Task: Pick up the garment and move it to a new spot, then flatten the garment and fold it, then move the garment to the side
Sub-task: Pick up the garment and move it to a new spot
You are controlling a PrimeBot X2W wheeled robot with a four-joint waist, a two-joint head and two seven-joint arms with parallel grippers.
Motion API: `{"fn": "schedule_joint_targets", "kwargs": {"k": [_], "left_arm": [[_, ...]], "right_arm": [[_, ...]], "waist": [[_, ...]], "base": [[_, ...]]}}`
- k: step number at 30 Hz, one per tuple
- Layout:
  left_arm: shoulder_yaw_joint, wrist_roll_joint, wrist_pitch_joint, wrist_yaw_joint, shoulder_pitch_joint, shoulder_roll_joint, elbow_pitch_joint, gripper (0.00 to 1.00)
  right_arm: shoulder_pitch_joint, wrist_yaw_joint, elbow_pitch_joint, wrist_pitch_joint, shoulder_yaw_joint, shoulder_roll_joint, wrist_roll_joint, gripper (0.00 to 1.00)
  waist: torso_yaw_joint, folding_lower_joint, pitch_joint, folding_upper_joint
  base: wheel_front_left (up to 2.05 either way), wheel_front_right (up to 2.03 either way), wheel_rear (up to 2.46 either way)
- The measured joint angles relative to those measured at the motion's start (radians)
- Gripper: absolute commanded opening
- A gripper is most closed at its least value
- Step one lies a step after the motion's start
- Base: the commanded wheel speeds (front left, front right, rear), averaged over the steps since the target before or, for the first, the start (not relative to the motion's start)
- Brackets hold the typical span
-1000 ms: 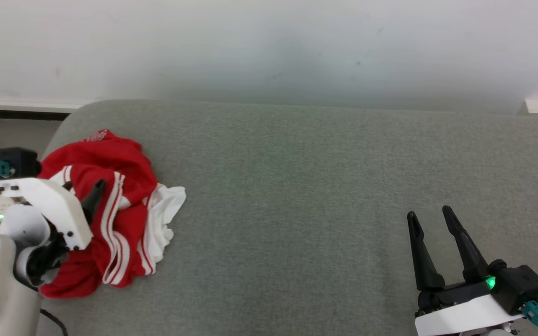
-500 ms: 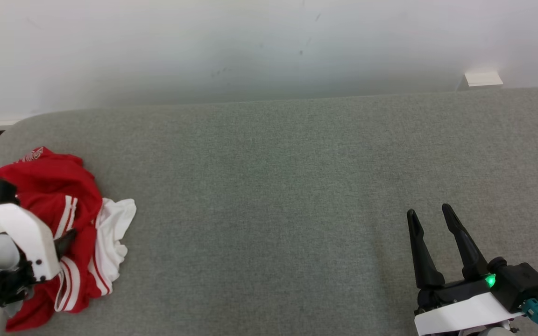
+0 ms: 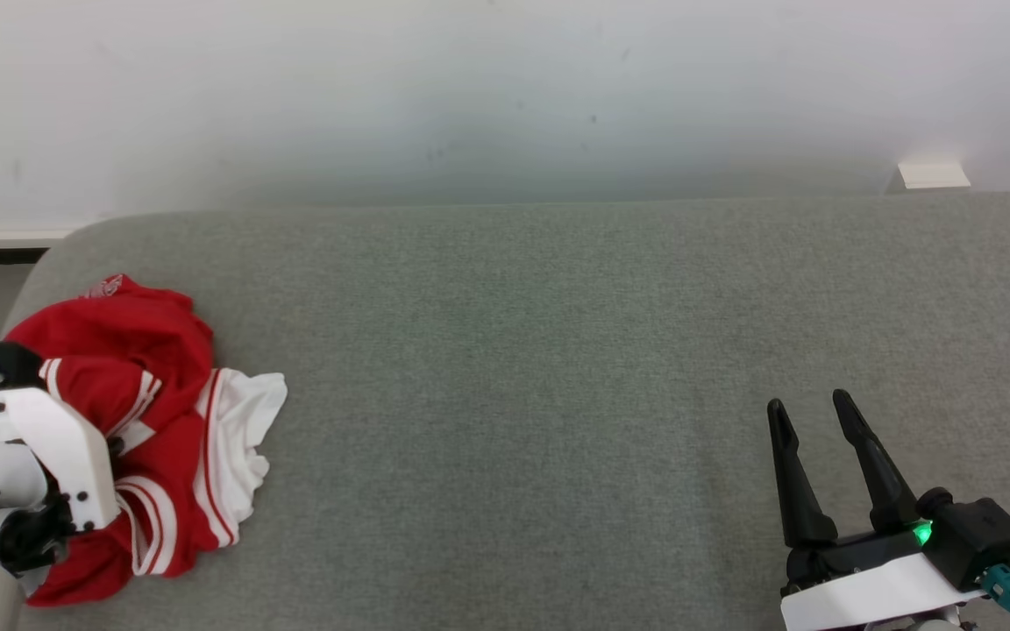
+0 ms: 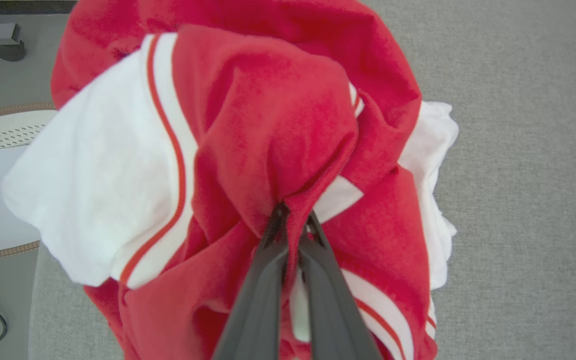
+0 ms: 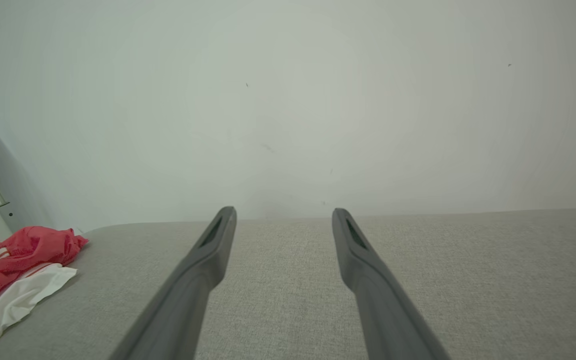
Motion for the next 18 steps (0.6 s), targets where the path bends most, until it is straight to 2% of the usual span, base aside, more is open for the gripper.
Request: {"fn": "schedule_joint_targets", "kwargs": {"k": [8,18], "left_arm": [[-0.044,-0.001,-0.058,0.0,-0.036,0.014,-0.059,0.0],[-0.096,0.009,-0.076,0.0,-0.123,0.04,-0.312,0.0]], "right_arm": [[0.009,0.0,0.004,0.0,-0.001,0.0,0.0,1.0],[0.041,0.0,0.007,0.0,-0.007,0.001,0.009,1.0]], "waist": [[0.033,0.0,-0.031,0.0],[0.068,-0.0001,-0.093,0.0]], "base": [[0.0,0.0,0.0],[0.0,0.0,0.0]]}}
